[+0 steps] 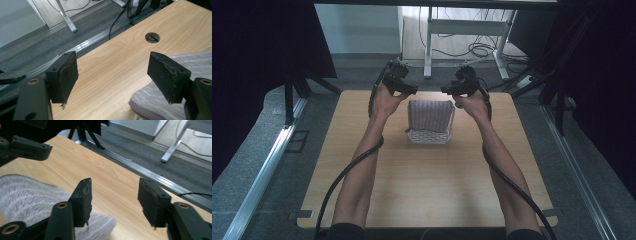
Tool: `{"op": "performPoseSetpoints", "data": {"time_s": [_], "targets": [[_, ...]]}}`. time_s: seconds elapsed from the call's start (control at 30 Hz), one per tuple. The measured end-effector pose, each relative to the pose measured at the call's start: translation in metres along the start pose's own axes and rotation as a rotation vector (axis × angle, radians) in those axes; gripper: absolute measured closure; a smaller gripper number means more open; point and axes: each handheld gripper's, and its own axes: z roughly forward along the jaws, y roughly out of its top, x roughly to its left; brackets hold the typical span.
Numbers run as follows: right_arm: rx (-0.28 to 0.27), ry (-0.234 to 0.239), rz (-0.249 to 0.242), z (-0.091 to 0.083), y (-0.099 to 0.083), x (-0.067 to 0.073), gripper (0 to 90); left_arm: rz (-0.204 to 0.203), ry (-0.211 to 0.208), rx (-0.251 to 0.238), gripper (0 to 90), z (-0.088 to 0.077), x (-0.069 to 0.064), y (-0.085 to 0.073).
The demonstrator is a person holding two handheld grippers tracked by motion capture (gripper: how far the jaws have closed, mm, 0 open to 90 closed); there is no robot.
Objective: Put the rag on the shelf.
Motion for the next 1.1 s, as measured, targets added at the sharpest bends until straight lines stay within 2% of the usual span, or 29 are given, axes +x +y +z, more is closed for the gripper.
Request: {"op": "performPoseSetpoints", "data": {"time_s": [0.1,0.17,0.23,0.43,0.6,0.8,0.9,1.03,1.1], "targets": [[-0.009,0.023,0.007,-0.001,-0.001,0.000,39.5,-0.010,-0.022,-0.011,19.6,-0.005,0.000,0.000],[-0.020,0.042,0.005,-0.004,-0.003,0.002,35.6,-0.028,-0.058,-0.026,17.2,-0.009,-0.001,-0.001],[-0.020,0.056,0.002,-0.006,-0.005,0.003,32.5,-0.031,-0.074,-0.023,15.4,-0.011,-0.002,-0.001],[-0.033,0.076,-0.003,-0.014,-0.008,0.007,25.6,-0.019,-0.095,-0.026,13.5,-0.016,-0.005,-0.005],[-0.045,0.105,-0.009,-0.025,-0.013,0.014,18.8,-0.013,-0.151,-0.054,13.0,-0.025,-0.008,-0.011],[-0.027,0.115,-0.003,-0.029,-0.020,0.019,13.8,0.009,-0.171,-0.058,12.1,-0.032,-0.012,-0.017],[-0.025,0.128,-0.013,-0.034,-0.025,0.023,12.7,0.022,-0.183,-0.082,11.7,-0.037,-0.015,-0.025],[-0.030,0.135,-0.024,-0.042,-0.030,0.027,8.1,0.048,-0.186,-0.095,11.6,-0.042,-0.019,-0.032],[-0.030,0.139,-0.031,-0.045,-0.032,0.029,7.5,0.048,-0.191,-0.095,11.5,-0.044,-0.019,-0.034]]}}
